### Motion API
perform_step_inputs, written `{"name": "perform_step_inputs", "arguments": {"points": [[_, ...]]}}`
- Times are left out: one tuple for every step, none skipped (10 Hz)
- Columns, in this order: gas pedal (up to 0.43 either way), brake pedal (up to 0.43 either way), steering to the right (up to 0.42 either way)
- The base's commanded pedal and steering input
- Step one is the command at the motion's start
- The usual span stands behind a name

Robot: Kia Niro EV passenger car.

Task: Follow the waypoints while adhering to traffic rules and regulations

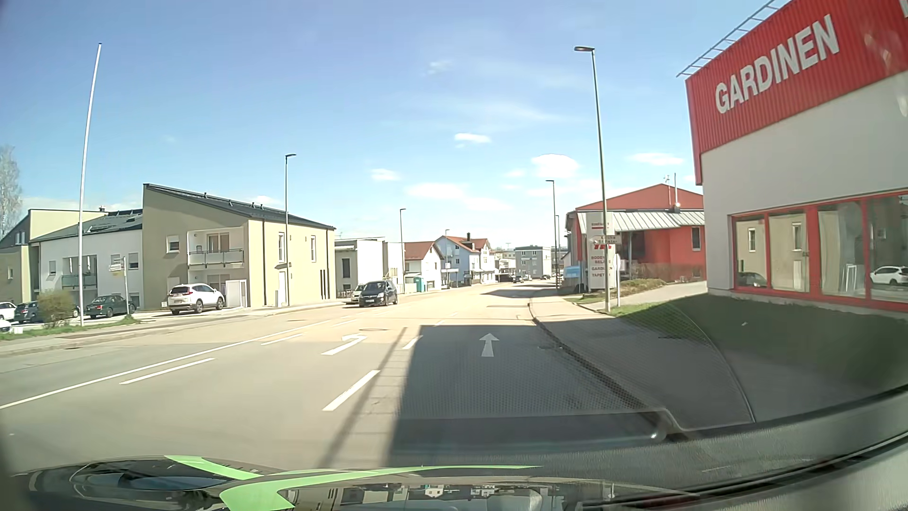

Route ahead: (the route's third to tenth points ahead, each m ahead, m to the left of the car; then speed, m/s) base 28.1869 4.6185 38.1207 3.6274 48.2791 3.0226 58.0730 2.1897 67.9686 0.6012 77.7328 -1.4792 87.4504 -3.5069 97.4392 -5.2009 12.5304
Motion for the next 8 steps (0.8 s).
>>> {"name": "perform_step_inputs", "arguments": {"points": [[0.028, 0.000, 0.011], [0.028, 0.000, 0.012], [0.028, 0.000, 0.013], [0.028, 0.000, 0.013], [0.028, 0.000, 0.013], [0.028, 0.000, 0.013], [0.028, 0.000, 0.012], [0.028, 0.000, 0.011]]}}
